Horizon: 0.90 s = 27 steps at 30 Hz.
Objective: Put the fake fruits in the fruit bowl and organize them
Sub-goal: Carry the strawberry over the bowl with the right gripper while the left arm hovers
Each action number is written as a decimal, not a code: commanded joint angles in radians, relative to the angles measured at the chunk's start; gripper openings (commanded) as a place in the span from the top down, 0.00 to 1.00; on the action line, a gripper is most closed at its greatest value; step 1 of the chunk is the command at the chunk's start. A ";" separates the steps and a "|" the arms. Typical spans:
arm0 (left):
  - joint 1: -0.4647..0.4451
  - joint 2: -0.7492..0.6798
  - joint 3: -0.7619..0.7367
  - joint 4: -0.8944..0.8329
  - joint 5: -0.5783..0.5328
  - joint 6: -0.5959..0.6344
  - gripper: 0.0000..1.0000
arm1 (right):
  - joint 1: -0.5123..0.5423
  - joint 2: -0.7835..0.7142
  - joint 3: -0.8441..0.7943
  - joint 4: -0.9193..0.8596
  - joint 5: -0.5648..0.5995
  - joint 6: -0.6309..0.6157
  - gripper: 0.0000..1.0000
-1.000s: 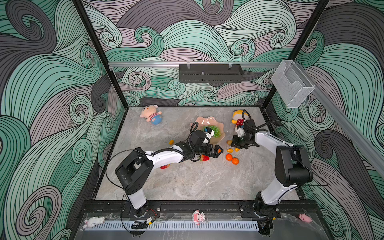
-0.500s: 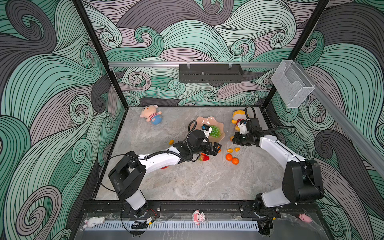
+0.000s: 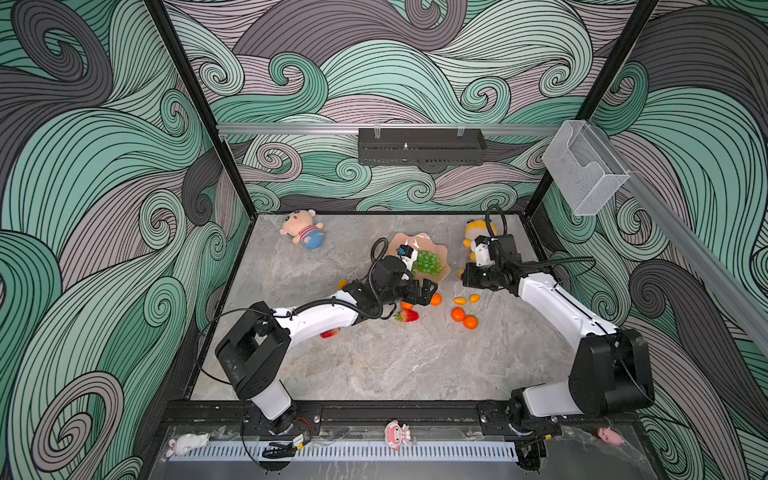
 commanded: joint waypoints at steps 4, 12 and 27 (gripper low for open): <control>0.073 -0.024 0.018 -0.006 0.011 -0.052 0.01 | 0.045 -0.027 0.056 0.010 0.016 -0.019 1.00; 0.130 -0.029 -0.013 0.031 0.027 -0.123 0.01 | 0.111 -0.009 0.098 0.030 0.021 -0.032 1.00; 0.304 -0.016 -0.007 0.036 0.123 -0.195 0.02 | 0.214 0.245 0.297 0.039 0.004 -0.045 1.00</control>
